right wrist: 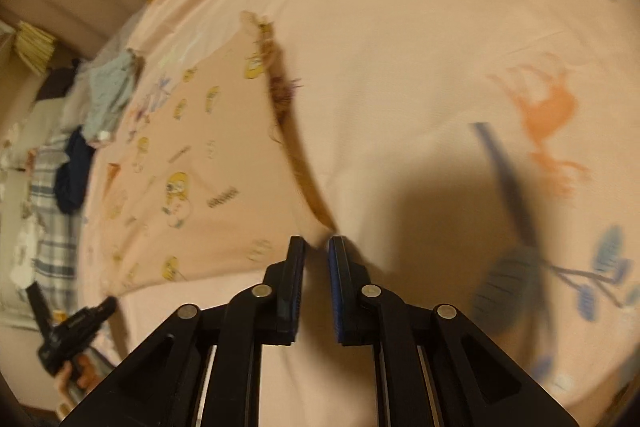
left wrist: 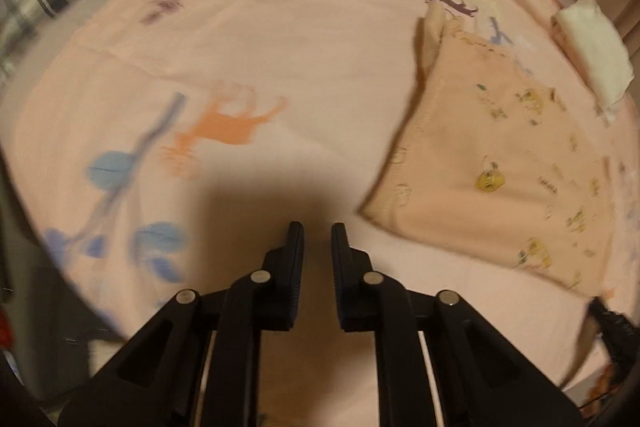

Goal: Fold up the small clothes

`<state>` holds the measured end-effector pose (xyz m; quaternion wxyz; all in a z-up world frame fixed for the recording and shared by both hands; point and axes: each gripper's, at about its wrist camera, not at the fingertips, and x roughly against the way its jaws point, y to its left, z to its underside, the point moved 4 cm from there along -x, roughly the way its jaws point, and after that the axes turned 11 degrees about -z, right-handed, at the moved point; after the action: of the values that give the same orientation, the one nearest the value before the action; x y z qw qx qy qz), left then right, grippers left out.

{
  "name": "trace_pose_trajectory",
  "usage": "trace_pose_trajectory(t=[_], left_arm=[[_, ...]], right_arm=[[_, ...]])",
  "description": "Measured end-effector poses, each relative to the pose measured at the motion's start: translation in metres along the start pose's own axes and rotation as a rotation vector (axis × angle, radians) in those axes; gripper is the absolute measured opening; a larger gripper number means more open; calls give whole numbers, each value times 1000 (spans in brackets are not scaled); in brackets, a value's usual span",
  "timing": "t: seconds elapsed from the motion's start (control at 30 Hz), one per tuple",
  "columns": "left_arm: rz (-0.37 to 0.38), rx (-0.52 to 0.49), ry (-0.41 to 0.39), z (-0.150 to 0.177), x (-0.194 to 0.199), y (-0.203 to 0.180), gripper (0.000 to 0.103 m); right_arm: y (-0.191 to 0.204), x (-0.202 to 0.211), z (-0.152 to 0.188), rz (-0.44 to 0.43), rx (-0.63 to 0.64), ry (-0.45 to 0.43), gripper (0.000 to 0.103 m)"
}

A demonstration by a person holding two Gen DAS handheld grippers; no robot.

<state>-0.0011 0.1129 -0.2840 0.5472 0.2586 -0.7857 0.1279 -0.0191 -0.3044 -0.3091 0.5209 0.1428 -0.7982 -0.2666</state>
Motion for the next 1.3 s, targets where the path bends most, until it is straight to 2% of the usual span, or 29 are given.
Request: trace_pose_trajectory(t=[0.07,0.13,0.17,0.2,0.23,0.3,0.33,0.47,0.57,0.67,0.7,0.77,0.87,0.9,0.97,1.03,1.17,1.23,1.27,1.3], left_arm=[[12,-12,-41,-1,15,1,17],[38,-24,-74,-4,32,-6,30],[51,-33,-90,-5,39,-12,44],[71,-48,-118,-6,45,-19,55],[96,-69,-157,-6,52,-29,59],[123,-114,-221,-7,61,-48,73],[134,-137,-242,-7,62,-56,76],[145,-149,-215,-15,42,-87,76],[213,-89,-91,-17,21,-98,72],[321,-107,33,-5,12,-110,71],[316,-115,53,4,15,-112,71],[304,-133,50,15,15,-111,73],[338,-111,58,25,17,-104,74],[369,-84,100,27,16,-102,75],[488,-31,195,31,12,-99,75],[516,2,221,29,9,-91,75],[569,140,246,22,0,-60,72],[607,234,271,17,-6,-46,72],[605,257,268,13,-8,-42,72],[592,273,256,8,-10,-38,70]], right_arm=[[4,9,-1,73,26,-10,10],[14,18,-3,71,64,-22,13],[20,19,-4,36,69,-20,18],[23,19,-6,6,66,-18,33],[26,17,-7,-32,57,-25,51],[28,8,-10,-87,23,-39,64],[27,2,-11,-96,4,-37,63],[12,-34,-12,-206,-143,-19,64],[7,-42,-19,-312,-222,-107,64],[2,-47,-26,-361,-267,-117,64],[1,-49,-29,-369,-277,-114,64],[2,-51,-31,-372,-270,-111,64],[6,-55,-32,-371,-259,-124,64],[3,-52,-35,-370,-252,-136,64],[0,-47,-35,-360,-238,-154,64],[2,-44,-34,-334,-205,-160,63],[6,-44,-34,-291,-133,-160,62],[3,-43,-35,-287,-153,-180,53],[1,-43,-36,-281,-167,-192,49],[-2,-44,-36,-265,-175,-202,41]])
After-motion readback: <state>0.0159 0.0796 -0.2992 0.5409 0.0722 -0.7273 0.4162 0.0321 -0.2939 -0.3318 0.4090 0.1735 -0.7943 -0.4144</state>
